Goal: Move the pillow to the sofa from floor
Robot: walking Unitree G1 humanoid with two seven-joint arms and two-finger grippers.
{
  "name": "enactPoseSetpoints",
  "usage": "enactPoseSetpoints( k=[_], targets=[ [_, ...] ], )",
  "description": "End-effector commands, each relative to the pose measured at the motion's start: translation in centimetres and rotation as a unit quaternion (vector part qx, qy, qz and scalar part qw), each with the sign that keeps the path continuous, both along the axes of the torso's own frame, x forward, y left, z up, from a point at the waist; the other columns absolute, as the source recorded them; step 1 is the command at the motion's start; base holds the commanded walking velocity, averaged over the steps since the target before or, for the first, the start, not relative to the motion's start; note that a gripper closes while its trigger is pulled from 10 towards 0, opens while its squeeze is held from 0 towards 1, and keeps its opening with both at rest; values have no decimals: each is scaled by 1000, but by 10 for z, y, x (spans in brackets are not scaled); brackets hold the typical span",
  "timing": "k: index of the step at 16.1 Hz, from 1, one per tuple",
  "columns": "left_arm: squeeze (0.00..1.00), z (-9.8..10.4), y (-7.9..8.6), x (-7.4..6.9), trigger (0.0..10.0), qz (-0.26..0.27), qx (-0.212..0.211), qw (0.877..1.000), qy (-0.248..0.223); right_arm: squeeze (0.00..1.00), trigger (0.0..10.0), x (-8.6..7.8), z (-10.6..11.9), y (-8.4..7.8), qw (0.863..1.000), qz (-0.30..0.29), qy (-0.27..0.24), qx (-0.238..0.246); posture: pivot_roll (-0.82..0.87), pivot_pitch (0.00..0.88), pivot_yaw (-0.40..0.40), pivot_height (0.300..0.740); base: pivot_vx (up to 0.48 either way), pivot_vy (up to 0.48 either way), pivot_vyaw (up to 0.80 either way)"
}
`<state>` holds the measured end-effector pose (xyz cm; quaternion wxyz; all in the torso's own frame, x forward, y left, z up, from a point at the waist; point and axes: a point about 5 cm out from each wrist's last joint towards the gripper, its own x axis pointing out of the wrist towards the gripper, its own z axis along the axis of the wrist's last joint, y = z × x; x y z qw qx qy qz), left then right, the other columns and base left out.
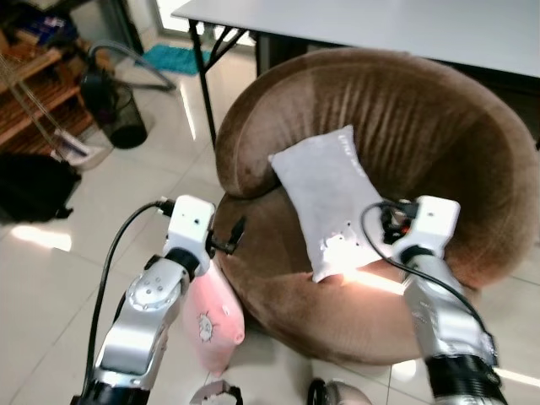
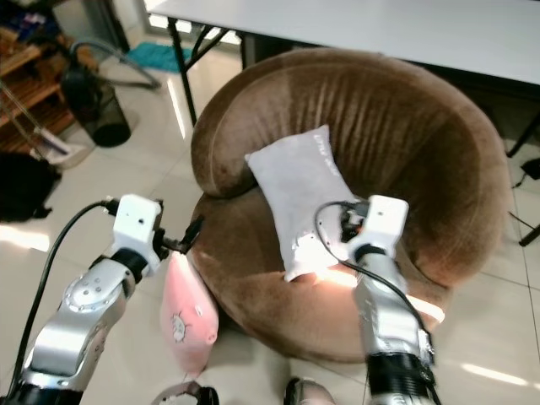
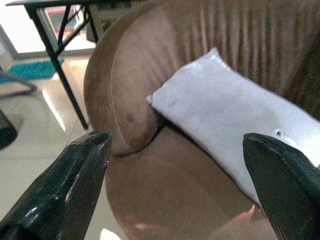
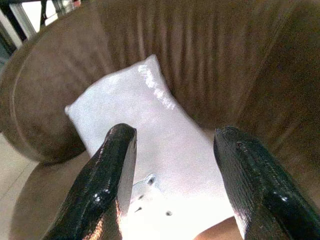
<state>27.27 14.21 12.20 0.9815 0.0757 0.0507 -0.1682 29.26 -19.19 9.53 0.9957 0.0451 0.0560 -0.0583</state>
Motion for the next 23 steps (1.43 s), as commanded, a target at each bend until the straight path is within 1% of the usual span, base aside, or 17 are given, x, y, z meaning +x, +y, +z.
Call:
enactPoseSetpoints(
  k=[1,2,3,4,5,9,13,16,18,23],
  targets=[
    [0,-4,5,-1,10000,12,10,1000,7,0,10000,-13,-4,7,1000,21,19,-11,-40,46,41,740,0,0,0],
    [0,-5,6,-2,10000,18,17,1000,5,0,10000,-25,-5,10,999,27,34,-10,-38,46,30,740,-334,0,0],
    [0,-5,6,-2,10000,23,21,1000,3,0,10000,-32,-4,13,999,29,43,-7,-37,43,25,740,-337,0,0],
    [0,-5,7,-2,10000,27,21,999,1,0,10000,-35,-4,15,999,28,46,-2,-37,38,22,740,-341,0,0],
    [0,-5,7,-2,10000,30,22,999,0,0,10000,-35,-4,16,999,28,46,-1,-37,37,21,740,-341,0,0],
    [0,-1,7,4,10000,36,25,999,-14,0,10000,-28,3,21,998,38,46,-14,-34,23,8,740,-343,0,0],
    [0,0,8,3,10000,41,26,999,-19,0,10000,-27,4,22,998,38,51,-16,-31,21,3,740,-332,0,0],
    [0,1,12,5,10000,46,29,998,-22,0,10000,-27,-1,20,997,32,62,-16,-30,21,3,740,0,0,0],
    [0,1,13,8,10000,47,35,998,-24,0,10000,-28,-2,20,997,29,63,-15,-32,21,7,740,0,441,-800],
    [0,2,15,11,10000,48,38,998,-26,0,10000,-29,-2,20,998,28,63,-14,-30,24,8,740,0,480,-800]
  ],
)
